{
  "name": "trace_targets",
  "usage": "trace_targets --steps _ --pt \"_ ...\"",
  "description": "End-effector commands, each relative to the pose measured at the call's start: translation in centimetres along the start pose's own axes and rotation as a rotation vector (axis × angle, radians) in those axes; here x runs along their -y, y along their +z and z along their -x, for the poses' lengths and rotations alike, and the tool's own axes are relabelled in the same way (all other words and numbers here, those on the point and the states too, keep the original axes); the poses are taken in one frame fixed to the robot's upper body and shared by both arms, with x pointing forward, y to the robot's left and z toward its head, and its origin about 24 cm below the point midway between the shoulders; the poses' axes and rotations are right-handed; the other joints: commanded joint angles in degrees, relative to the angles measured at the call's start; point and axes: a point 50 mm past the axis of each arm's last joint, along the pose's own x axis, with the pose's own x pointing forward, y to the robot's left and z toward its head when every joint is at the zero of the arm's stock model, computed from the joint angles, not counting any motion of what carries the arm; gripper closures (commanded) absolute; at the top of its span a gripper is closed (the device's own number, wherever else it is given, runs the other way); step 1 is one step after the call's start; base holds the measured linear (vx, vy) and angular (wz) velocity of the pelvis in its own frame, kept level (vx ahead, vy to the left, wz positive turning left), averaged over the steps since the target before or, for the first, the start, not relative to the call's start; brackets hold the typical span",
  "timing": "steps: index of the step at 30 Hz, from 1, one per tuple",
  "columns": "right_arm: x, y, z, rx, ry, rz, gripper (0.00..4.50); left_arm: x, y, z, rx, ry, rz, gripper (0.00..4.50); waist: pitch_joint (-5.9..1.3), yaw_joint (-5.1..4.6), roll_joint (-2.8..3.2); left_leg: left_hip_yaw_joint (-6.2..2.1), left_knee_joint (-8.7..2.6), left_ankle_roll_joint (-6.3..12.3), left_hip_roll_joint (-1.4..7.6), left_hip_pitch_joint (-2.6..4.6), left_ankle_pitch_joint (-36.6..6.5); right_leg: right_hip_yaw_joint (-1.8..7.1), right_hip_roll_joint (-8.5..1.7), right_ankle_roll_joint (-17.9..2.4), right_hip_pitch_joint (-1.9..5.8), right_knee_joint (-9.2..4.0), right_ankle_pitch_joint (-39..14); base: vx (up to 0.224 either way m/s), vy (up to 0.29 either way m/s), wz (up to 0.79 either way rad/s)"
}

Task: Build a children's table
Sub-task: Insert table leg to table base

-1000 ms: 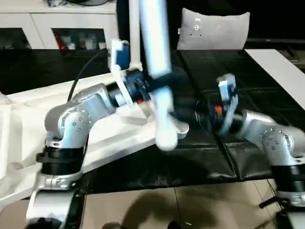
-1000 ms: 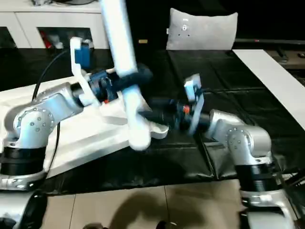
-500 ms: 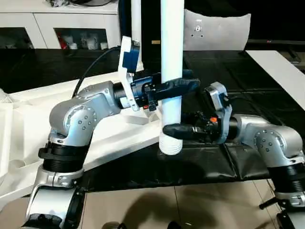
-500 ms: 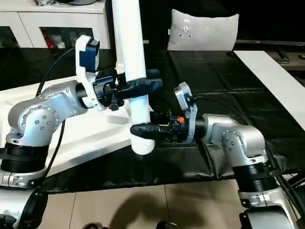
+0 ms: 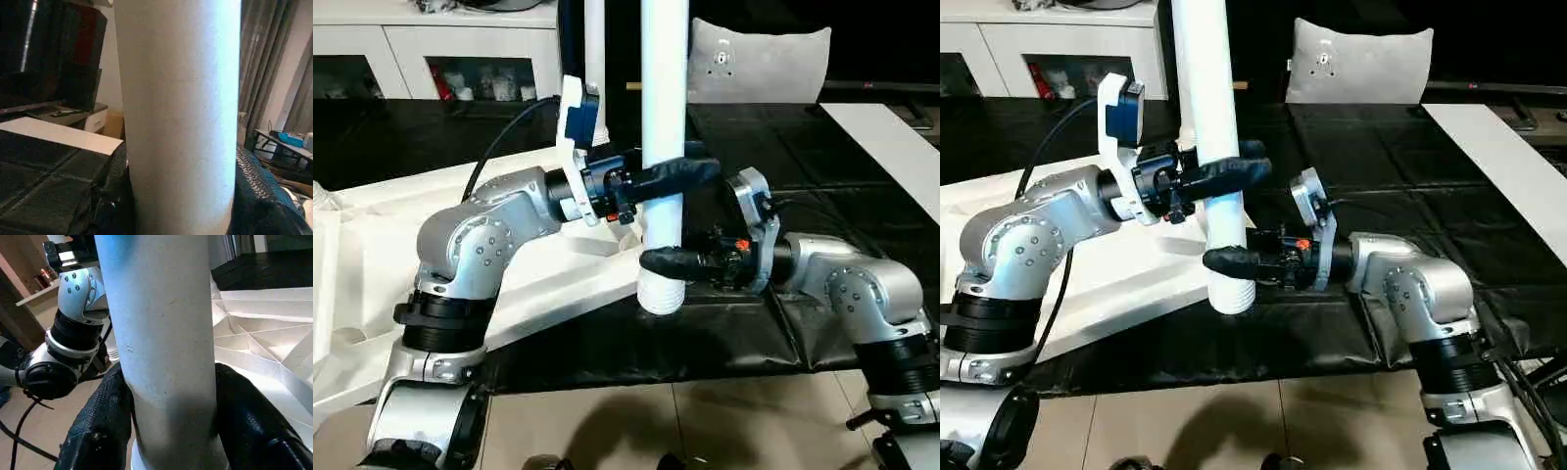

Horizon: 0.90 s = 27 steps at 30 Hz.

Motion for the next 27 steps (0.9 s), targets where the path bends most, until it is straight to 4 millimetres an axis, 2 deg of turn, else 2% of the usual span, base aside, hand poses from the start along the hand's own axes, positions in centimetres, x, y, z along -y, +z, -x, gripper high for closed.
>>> trace_targets --steps 1,2,3,5,8,10,12,13,15,17,18,20,22,24,27 --pt "0.0 0.7 -0.2 0.023 -0.006 0.024 2.46 -0.2 0.2 -0.3 -0.004 0.031 -0.028 2.62 -4.7 0.0 -0.48 1.58 -3.68 2.46 0.11 -0.96 -4.3 1.84 -2.75 4.4 5.0 -5.23 -29.8 0.0 0.0 0.0" --pt "0.0 0.7 -0.3 0.029 -0.011 0.028 2.47 -0.1 0.2 -0.3 0.004 0.032 -0.03 2.62 -4.69 0.0 -0.47 1.59 -3.69 2.54 0.1 -0.92 -4.2 1.86 -2.75 4.4 4.99 -5.25 -29.7 0.0 0.0 0.0" --pt "0.0 0.7 -0.3 0.033 -0.014 0.031 2.51 -0.1 0.2 -0.3 0.01 0.037 -0.029 2.27 -4.74 0.01 -0.48 1.58 -3.69 2.55 0.12 -0.96 -4.0 1.91 -2.76 4.3 5.02 -5.16 -29.4 0.0 0.0 0.0" --pt "0.0 0.7 -0.4 0.04 -0.021 0.037 2.51 -0.1 0.3 -0.3 0.022 0.048 -0.025 1.92 -4.71 0.0 -0.41 1.57 -3.69 2.56 0.2 -0.98 -3.9 1.9 -2.81 4.0 5.01 -5.17 -29.1 0.0 0.0 0.0" --pt "0.2 0.7 -0.9 0.073 -0.076 0.063 2.52 -0.6 0.5 -0.1 0.049 0.118 -0.034 1.8 -4.76 -0.05 -0.44 1.51 -3.76 2.37 0.26 -0.98 -3.6 1.93 -2.83 3.8 4.98 -5.06 -28.7 0.0 0.0 0.0" --pt "0.3 0.6 -1.0 0.079 -0.095 0.072 2.55 -0.7 0.5 0.1 0.052 0.134 -0.046 1.46 -4.7 -0.1 -0.44 1.54 -3.8 2.25 0.17 -0.95 -3.9 1.95 -2.86 4.2 4.96 -5.2 -29.1 0.0 0.0 0.0" --pt "0.4 0.6 -1.1 0.083 -0.113 0.081 2.55 -0.8 0.4 0.2 0.054 0.149 -0.055 1.42 -4.72 -0.05 -0.34 1.49 -3.83 2.23 0.2 -0.95 -4.0 1.96 -2.91 4.3 5.02 -5.17 -29.1 0.0 0.0 0.0" --pt "0.8 0.7 -1.5 0.124 -0.2 0.106 2.55 -1.1 0.1 0.5 0.049 0.224 -0.12 1.33 -4.7 -0.14 -0.38 1.4 -3.91 2.1 0.29 -1.01 -3.7 2.05 -2.98 4.4 4.95 -5.13 -28.6 0.0 0.0 0.0" --pt "1.2 0.8 -1.8 0.161 -0.267 0.118 2.55 -1.3 -0.2 0.7 0.045 0.277 -0.17 1.07 -4.71 -0.51 -0.34 1.49 -3.9 1.64 0.11 -1.06 -4.0 1.89 -2.94 4.8 4.97 -5.25 -29.0 0.0 0.0 0.0" --pt "1.6 0.9 -2.1 0.188 -0.326 0.131 2.55 -1.5 -0.5 0.8 0.039 0.34 -0.21 1.0 -4.7 -0.76 -0.14 1.32 -4.07 1.38 0.3 -0.94 -4.3 1.92 -2.99 5.0 4.88 -5.24 -28.9 0.0 0.0 0.0" --pt "2.3 1.2 -2.6 0.244 -0.436 0.15 2.56 -1.9 -0.7 0.7 0.037 0.461 -0.312 1.0 -4.73 -1.08 -0.47 1.3 -4.15 1.45 0.4 -0.99 -4.4 1.97 -3.01 5.1 4.9 -5.22 -28.4 0.0 0.0 0.0" --pt "2.5 1.2 -2.8 0.266 -0.476 0.154 2.56 -2.0 -0.9 0.5 0.035 0.497 -0.354 1.0 -4.72 -1.15 -0.26 1.25 -4.18 1.32 0.38 -0.84 -4.1 2.01 -3.06 4.9 4.76 -5.26 -28.2 0.0 0.0 0.0" --pt "2.9 1.4 -3.0 0.302 -0.541 0.159 2.56 -1.9 -1.2 0.1 0.043 0.524 -0.392 1.0 -4.82 -1.11 -0.43 1.22 -4.29 1.44 0.54 -0.95 -3.6 2.25 -3.17 4.5 4.96 -4.97 -27.0 0.0 0.0 0.0" --pt "3.0 1.5 -3.2 0.315 -0.572 0.165 2.56 -1.9 -1.3 0.0 0.048 0.536 -0.403 1.0 -4.84 -1.06 -0.29 1.18 -4.38 1.55 0.77 -0.95 -2.5 2.66 -3.28 3.2 4.96 -4.41 -24.8 0.0 0.0 0.0" --pt "3.5 1.8 -3.8 0.335 -0.661 0.207 2.56 -2.5 -1.8 -0.8 0.074 0.697 -0.466 1.0 -4.91 -1.19 -0.38 1.22 -4.32 1.75 0.73 -1.15 -1.6 2.91 -3.27 2.3 5.06 -4.0 -22.6 0.0 0.0 0.0"
